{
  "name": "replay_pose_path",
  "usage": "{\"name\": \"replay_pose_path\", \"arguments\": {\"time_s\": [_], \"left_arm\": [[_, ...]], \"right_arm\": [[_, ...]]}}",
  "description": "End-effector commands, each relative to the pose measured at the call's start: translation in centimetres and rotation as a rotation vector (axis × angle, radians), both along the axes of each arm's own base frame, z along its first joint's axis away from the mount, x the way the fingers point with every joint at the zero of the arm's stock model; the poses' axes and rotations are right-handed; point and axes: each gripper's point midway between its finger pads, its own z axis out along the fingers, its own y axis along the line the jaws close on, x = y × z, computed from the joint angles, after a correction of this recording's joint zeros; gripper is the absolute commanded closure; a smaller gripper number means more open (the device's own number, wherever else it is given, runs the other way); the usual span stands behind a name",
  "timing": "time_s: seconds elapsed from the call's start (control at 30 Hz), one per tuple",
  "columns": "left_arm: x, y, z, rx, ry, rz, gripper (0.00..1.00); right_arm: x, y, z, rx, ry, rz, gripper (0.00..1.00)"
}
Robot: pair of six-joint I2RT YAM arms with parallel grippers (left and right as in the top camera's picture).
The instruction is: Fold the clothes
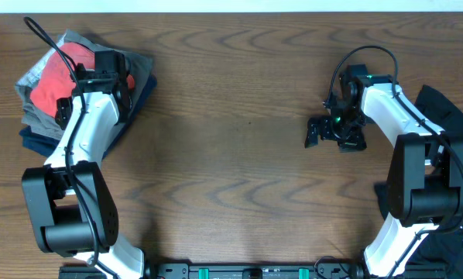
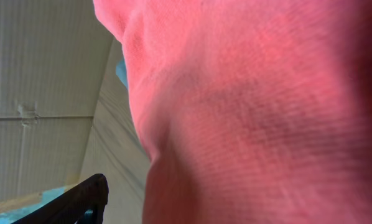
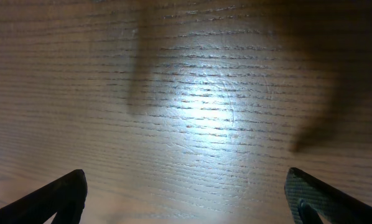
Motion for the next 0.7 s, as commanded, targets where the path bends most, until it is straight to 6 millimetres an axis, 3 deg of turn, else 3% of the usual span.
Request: {"name": "replay_pose_path", "arguments": {"time_s": [0.0, 0.13, 0.17, 0.23, 0.37, 0.67], "left_arm": [[-0.7, 0.0, -2.0, -0.02, 0.05, 0.003, 0.18], [-1.2, 0.0, -3.4, -0.02, 0.097, 0.004, 0.2], [-1.3, 0.0, -3.5, -0.013, 0.104, 0.006, 0.26], [-1.4, 0.5, -2.8, 0.027, 0.104, 0.015, 0.48], [-2.0, 2.4, 0.5, 0.221, 0.097, 0.063, 0.93], [-2.6, 3.9, 7.4, 0.506, 0.05, 0.135, 0.94]], "right_arm": [[0.1, -0.1, 0.7, 0.015, -0.023, 0.01, 0.01], [0.0, -0.1, 0.7, 0.015, -0.017, 0.011, 0.01], [0.0, -0.1, 0.7, 0.015, -0.017, 0.011, 0.01], [0.0, -0.1, 0.7, 0.015, -0.017, 0.011, 0.01], [0.0, -0.1, 0.7, 0.015, -0.018, 0.011, 0.01], [0.5, -0.1, 0.7, 0.017, -0.039, 0.016, 0.01]]}}
